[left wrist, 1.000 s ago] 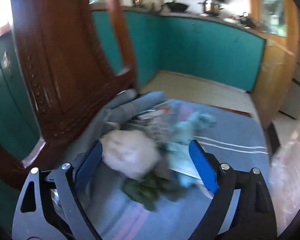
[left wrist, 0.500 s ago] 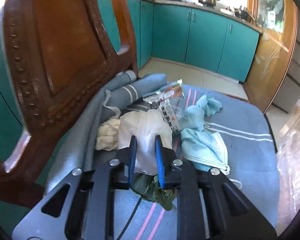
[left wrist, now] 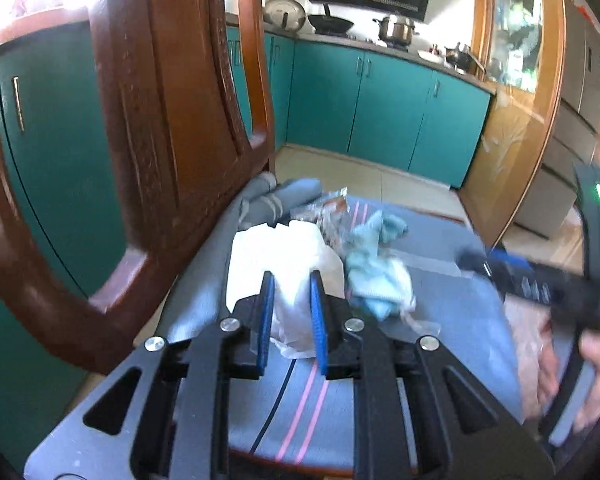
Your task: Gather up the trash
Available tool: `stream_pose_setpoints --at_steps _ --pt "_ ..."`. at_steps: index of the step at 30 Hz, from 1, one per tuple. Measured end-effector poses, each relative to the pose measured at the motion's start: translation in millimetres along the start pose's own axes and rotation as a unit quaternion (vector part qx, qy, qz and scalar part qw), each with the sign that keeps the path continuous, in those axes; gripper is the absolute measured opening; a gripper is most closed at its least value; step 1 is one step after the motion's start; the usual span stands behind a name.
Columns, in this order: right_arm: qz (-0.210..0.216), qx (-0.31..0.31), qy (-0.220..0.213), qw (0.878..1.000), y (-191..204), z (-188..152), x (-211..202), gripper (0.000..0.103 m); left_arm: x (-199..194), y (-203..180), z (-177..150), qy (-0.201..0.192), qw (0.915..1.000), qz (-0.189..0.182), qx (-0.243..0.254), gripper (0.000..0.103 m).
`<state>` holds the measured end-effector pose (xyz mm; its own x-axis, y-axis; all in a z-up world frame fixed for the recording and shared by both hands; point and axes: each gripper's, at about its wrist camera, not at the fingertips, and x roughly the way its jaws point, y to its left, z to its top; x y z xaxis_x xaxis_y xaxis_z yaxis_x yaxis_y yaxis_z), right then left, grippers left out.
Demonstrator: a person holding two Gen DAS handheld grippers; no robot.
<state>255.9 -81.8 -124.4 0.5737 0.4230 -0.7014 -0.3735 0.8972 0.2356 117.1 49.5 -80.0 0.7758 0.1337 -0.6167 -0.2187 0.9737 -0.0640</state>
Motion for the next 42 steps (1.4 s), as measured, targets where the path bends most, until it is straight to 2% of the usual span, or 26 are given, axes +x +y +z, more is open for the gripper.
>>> stream_pose_setpoints --at_steps 3,5,7,13,14,15,16,19,25,28,29,31,35,36,38,40,42 --pt "0.046 0.013 0.013 0.999 8.5 1.7 21.1 0.063 5.5 2.2 -12.3 0.018 0.9997 0.01 0.01 0.019" --pt "0.055 0.009 0.033 0.998 16.7 -2.3 38.8 0.063 9.0 5.5 -17.4 0.03 0.9994 0.016 0.008 0.019" --pt "0.038 -0.012 0.056 0.998 27.7 -6.1 55.9 0.063 14.0 7.0 -20.3 0.038 0.9991 0.017 0.004 0.019" --pt "0.013 -0.043 0.091 0.995 45.3 -19.2 85.2 0.062 20.1 3.6 -24.8 0.043 0.9989 0.013 0.011 0.019" --pt "0.014 -0.047 0.091 0.995 46.5 -21.7 86.8 0.053 20.0 3.8 -25.1 0.043 0.9989 0.013 0.011 0.019" --pt "0.017 -0.049 0.096 0.994 46.1 -24.1 88.3 0.036 21.5 4.9 -25.3 0.043 0.999 0.013 0.01 0.019" --pt "0.019 -0.048 0.101 0.994 44.4 -25.8 88.8 0.029 21.5 6.6 -25.9 0.043 0.999 0.012 0.007 0.019" --pt "0.037 -0.029 0.092 0.995 35.8 -30.5 82.2 0.02 21.6 9.1 -26.6 0.043 0.999 0.009 0.002 0.019" --pt "0.046 0.002 0.075 0.996 10.5 -31.8 48.9 0.019 23.9 -0.5 -28.4 0.05 0.9985 -0.022 -0.002 0.019" --pt "0.023 -0.002 0.064 0.998 -0.2 -32.4 19.3 0.019 23.8 -15.6 -30.9 0.054 0.9972 -0.051 0.014 0.019" --pt "0.004 -0.006 0.06 0.998 -3.5 -32.5 8.1 0.019 23.3 -20.0 -32.3 0.057 0.9963 -0.062 0.018 0.019" --pt "-0.017 -0.004 0.055 0.998 -10.3 -32.8 -3.3 0.019 24.8 -32.7 -36.9 0.066 0.9926 -0.097 0.03 0.019" --pt "-0.018 0.019 0.073 0.997 -27.0 -38.4 -4.4 0.019 27.9 -51.0 -45.5 0.078 0.9897 -0.107 0.054 0.02" --pt "-0.021 0.022 0.081 0.996 -29.5 -40.7 -1.8 0.019 28.6 -53.4 -46.6 0.08 0.9893 -0.108 0.057 0.023" --pt "-0.024 0.024 0.094 0.995 -29.7 -44.7 3.4 0.019 28.0 -56.2 -47.6 0.08 0.9892 -0.107 0.06 0.04" --pt "-0.024 0.02 0.101 0.994 -29.9 -47.9 3.3 0.022 24.0 -56.7 -47.7 0.074 0.9903 -0.102 0.059 0.052" --pt "-0.026 0.016 0.1 0.995 -26.7 -48.0 5.5 0.031 22.7 -56.4 -46.5 0.069 0.991 -0.098 0.06 0.056"
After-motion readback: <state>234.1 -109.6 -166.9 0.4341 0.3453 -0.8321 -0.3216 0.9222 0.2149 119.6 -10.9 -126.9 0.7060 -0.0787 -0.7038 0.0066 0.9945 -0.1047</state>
